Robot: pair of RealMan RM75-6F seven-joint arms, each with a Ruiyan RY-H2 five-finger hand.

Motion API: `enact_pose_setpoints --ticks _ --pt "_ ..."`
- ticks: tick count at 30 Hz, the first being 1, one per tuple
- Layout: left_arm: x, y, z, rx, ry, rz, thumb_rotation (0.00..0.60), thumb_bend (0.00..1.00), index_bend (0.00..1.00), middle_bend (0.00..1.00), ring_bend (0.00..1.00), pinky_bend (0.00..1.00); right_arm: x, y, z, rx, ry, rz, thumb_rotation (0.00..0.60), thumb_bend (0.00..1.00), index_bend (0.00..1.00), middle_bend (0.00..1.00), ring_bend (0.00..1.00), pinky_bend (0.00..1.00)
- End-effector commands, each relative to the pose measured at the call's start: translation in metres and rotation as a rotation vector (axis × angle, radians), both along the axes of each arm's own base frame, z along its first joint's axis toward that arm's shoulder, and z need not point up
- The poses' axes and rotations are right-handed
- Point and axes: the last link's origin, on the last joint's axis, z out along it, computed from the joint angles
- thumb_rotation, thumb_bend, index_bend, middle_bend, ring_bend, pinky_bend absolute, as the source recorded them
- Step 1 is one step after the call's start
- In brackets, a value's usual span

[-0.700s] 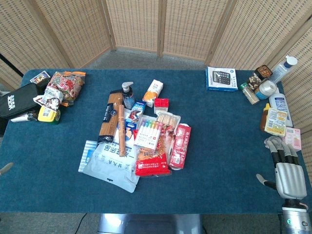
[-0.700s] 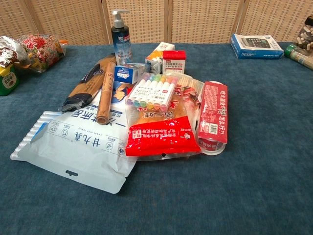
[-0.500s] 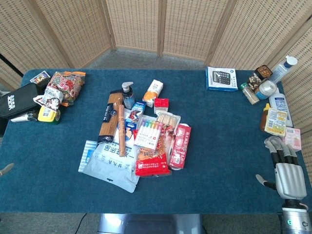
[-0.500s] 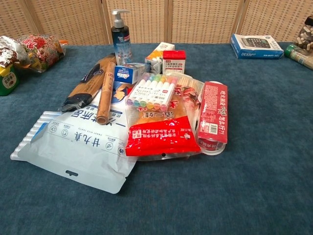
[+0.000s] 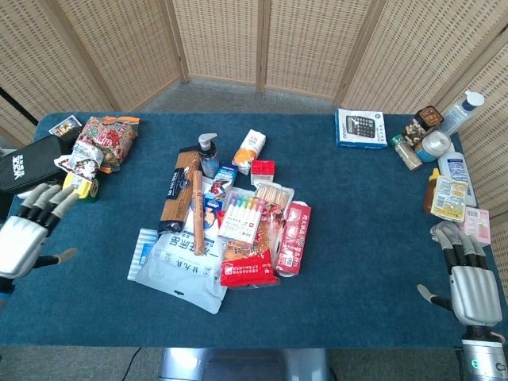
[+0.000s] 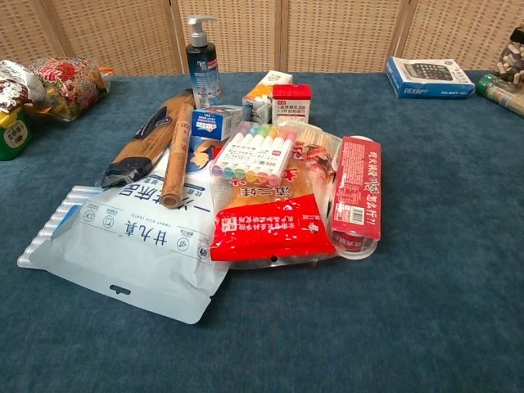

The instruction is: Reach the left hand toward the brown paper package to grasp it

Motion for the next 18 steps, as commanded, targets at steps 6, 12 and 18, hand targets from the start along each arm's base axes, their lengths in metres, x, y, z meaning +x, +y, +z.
enact_pose_setpoints --ticks 6,12,18 --pt "0.078 0.05 -0.072 -0.174 0.222 -0.164 0.6 0.0 0.08 0.0 0.0 0.12 0.0 0.001 0.001 0.002 -0.014 0.002 0.6 0.0 0.0 0.0 0.0 0.0" --pt "0.107 0.063 -0.116 -0.223 0.314 -0.199 0.6 0.0 0.08 0.0 0.0 0.14 0.0 0.001 0.004 -0.002 -0.032 0.004 0.6 0.0 0.0 0.0 0.0 0.0" --pt "0.125 0.072 -0.143 -0.238 0.375 -0.23 0.6 0.0 0.09 0.0 0.0 0.15 -0.001 0.001 0.008 -0.011 -0.044 0.005 0.6 0.0 0.0 0.0 0.0 0.0"
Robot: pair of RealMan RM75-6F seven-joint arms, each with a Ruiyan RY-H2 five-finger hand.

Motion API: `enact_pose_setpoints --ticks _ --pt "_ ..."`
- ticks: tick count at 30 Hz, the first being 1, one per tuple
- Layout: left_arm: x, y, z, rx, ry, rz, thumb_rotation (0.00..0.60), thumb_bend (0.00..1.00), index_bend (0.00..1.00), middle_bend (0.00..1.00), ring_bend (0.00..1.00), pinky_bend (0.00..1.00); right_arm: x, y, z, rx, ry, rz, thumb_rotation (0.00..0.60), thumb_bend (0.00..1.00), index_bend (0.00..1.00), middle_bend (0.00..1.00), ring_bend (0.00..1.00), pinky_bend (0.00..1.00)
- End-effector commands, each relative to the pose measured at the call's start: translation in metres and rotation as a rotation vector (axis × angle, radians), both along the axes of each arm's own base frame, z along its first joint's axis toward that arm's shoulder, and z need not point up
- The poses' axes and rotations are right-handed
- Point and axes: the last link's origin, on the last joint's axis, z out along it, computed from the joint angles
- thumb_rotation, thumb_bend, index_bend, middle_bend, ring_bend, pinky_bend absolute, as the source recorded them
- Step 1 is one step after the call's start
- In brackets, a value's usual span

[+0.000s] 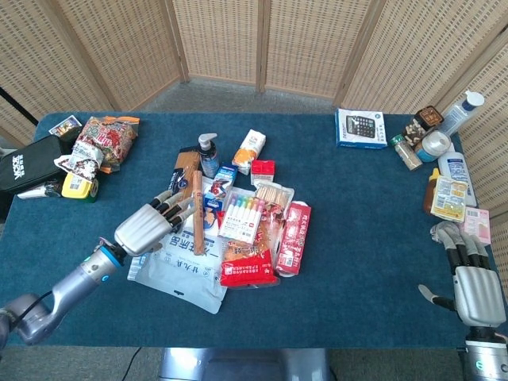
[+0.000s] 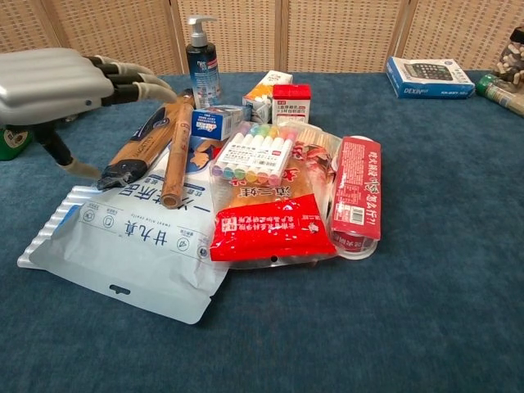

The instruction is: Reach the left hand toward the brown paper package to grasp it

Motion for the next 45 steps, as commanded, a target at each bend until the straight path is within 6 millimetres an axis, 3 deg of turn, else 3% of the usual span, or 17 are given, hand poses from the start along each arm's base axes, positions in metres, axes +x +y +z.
enact_pose_setpoints --ticks 1,9,15,23,34,37,43,45 --pt "0.014 0.006 -0.017 -0.013 0.025 -0.026 0.6 0.0 0.09 0.0 0.0 0.15 -0.001 0.0 0.002 -0.006 -0.004 -0.002 0.6 0.0 0.0 0.0 0.0 0.0" --pt "0.023 0.012 -0.035 -0.03 0.071 -0.045 0.6 0.0 0.1 0.0 0.0 0.18 -0.004 0.0 0.007 -0.019 -0.02 -0.007 0.6 0.0 0.0 0.0 0.0 0.0" --pt "0.021 0.007 -0.036 -0.03 0.061 -0.054 0.6 0.0 0.1 0.0 0.0 0.23 -0.006 0.0 0.01 -0.025 -0.028 -0.015 0.6 0.0 0.0 0.0 0.0 0.0" --pt "0.014 0.004 -0.045 -0.046 0.115 -0.061 0.6 0.0 0.11 0.0 0.0 0.24 -0.005 0.001 0.01 -0.023 -0.033 -0.009 0.598 0.0 0.0 0.0 0.0 0.0" --pt "0.023 0.009 -0.062 -0.061 0.135 -0.055 0.6 0.0 0.14 0.0 0.02 0.26 -0.007 0.003 0.014 -0.031 -0.038 -0.015 0.6 0.0 0.0 0.0 0.0 0.0" --pt "0.028 0.009 -0.065 -0.064 0.127 -0.059 0.6 0.0 0.21 0.06 0.1 0.3 -0.007 0.003 0.014 -0.033 -0.039 -0.012 0.6 0.0 0.0 0.0 0.0 0.0" --pt "0.036 0.011 -0.07 -0.06 0.139 -0.063 0.6 0.0 0.44 0.32 0.3 0.45 -0.007 0.004 0.016 -0.036 -0.043 -0.01 0.6 0.0 0.0 0.0 0.0 0.0" --pt "0.037 0.011 -0.071 -0.055 0.142 -0.064 0.6 0.0 0.56 0.45 0.43 0.53 -0.007 0.005 0.017 -0.038 -0.045 -0.01 0.6 0.0 0.0 0.0 0.0 0.0"
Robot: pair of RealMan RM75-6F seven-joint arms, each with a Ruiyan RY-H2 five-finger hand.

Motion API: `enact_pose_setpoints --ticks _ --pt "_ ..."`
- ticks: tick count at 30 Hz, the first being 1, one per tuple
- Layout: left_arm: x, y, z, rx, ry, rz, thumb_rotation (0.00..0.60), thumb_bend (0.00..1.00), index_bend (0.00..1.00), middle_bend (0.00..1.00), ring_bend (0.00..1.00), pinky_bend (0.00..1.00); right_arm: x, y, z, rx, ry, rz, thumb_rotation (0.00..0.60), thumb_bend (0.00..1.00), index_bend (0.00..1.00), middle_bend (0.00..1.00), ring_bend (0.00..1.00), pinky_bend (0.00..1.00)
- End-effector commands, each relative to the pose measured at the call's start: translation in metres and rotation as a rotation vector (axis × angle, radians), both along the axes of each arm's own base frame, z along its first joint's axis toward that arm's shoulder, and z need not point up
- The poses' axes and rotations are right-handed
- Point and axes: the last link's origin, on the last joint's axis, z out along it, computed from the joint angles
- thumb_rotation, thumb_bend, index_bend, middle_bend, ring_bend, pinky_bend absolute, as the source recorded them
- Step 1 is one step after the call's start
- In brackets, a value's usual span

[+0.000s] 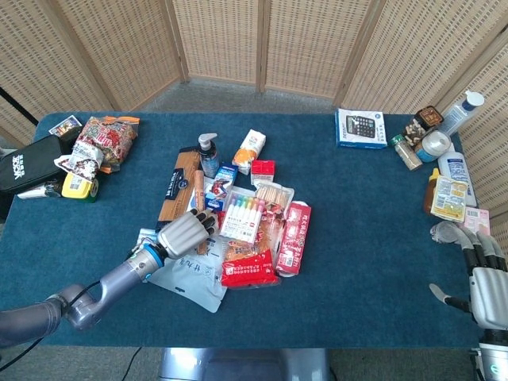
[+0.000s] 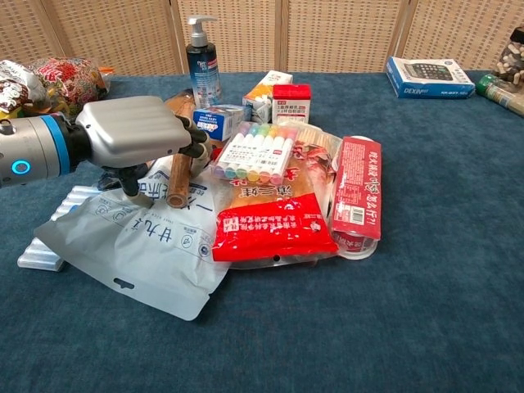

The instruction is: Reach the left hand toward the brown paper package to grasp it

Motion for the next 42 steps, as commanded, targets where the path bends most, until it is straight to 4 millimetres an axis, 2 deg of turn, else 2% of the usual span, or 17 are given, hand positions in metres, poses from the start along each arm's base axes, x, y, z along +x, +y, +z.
enact_pose_setpoints --ticks 1,3,5,10,21,34,42 --pt "0.004 0.0 -0.001 0.006 0.004 -0.002 0.6 0.0 0.6 0.5 0.48 0.56 0.0 0.001 0.001 -0.002 -0.002 0.0 0.6 0.0 0.0 0.0 0.0 0.0" --pt "0.005 -0.001 -0.001 0.011 0.005 -0.001 0.6 0.0 0.7 0.6 0.56 0.63 0.0 0.001 0.001 -0.003 -0.003 0.0 0.599 0.0 0.0 0.0 0.0 0.0" --pt "0.007 -0.002 0.0 0.017 -0.008 0.01 0.6 0.01 0.74 0.66 0.61 0.67 0.0 0.001 0.002 -0.002 -0.006 0.0 0.599 0.0 0.0 0.0 0.0 0.0" --pt "0.013 -0.005 0.014 0.045 -0.04 0.004 0.6 0.03 0.78 0.74 0.68 0.74 0.001 0.002 0.002 -0.004 -0.008 0.004 0.6 0.0 0.0 0.0 0.0 0.0" --pt "0.031 -0.014 0.065 0.12 -0.107 -0.023 0.6 0.03 0.79 0.75 0.7 0.75 0.005 0.003 0.002 -0.002 -0.008 0.017 0.6 0.0 0.0 0.0 0.0 0.0" --pt "0.062 -0.032 0.149 0.232 -0.243 -0.063 0.6 0.04 0.79 0.75 0.7 0.75 0.011 0.005 0.0 0.005 -0.006 0.038 0.6 0.0 0.0 0.0 0.0 0.0" --pt "0.078 -0.038 0.178 0.278 -0.262 -0.084 0.6 0.04 0.79 0.75 0.7 0.75 0.013 0.006 0.0 0.003 -0.008 0.044 0.6 0.0 0.0 0.0 0.0 0.0"
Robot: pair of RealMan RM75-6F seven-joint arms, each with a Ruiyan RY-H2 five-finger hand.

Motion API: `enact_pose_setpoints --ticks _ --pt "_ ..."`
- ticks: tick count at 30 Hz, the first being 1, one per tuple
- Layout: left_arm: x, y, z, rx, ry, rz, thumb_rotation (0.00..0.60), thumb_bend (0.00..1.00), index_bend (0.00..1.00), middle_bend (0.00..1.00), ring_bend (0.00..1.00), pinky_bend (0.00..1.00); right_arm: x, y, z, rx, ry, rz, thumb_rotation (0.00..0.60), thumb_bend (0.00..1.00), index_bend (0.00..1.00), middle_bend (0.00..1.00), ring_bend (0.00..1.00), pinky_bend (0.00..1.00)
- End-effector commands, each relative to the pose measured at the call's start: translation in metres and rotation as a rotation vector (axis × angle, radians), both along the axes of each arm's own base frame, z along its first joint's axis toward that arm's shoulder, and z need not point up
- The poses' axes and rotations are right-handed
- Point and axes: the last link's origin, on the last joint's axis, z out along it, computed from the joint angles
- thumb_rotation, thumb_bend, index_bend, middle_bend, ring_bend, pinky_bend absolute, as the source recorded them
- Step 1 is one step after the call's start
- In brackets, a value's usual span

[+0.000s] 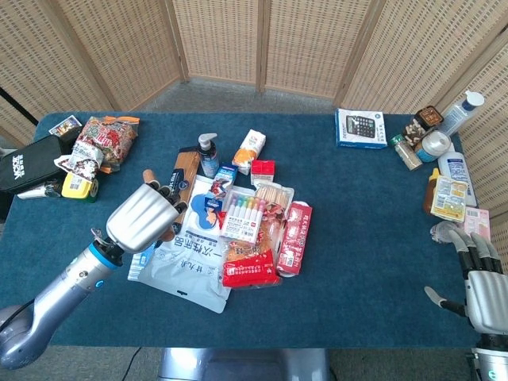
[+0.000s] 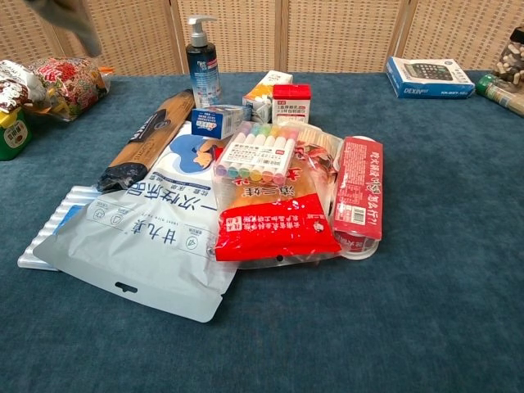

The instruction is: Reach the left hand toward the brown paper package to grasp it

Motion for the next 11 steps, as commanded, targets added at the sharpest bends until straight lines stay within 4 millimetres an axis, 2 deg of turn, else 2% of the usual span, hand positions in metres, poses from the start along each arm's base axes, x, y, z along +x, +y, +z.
enact_pose_setpoints --ticks 1,11 --pt "0.007 -0.002 0.01 0.02 -0.016 -0.006 0.6 0.04 0.79 0.75 0.7 0.75 0.0 0.0 0.0 -0.001 0.0 0.001 0.6 0.0 0.0 0.0 0.0 0.0" --pt "0.017 -0.004 0.017 0.034 -0.025 -0.022 0.6 0.04 0.79 0.75 0.7 0.75 -0.001 0.0 0.001 -0.002 0.0 -0.002 0.6 0.0 0.0 0.0 0.0 0.0"
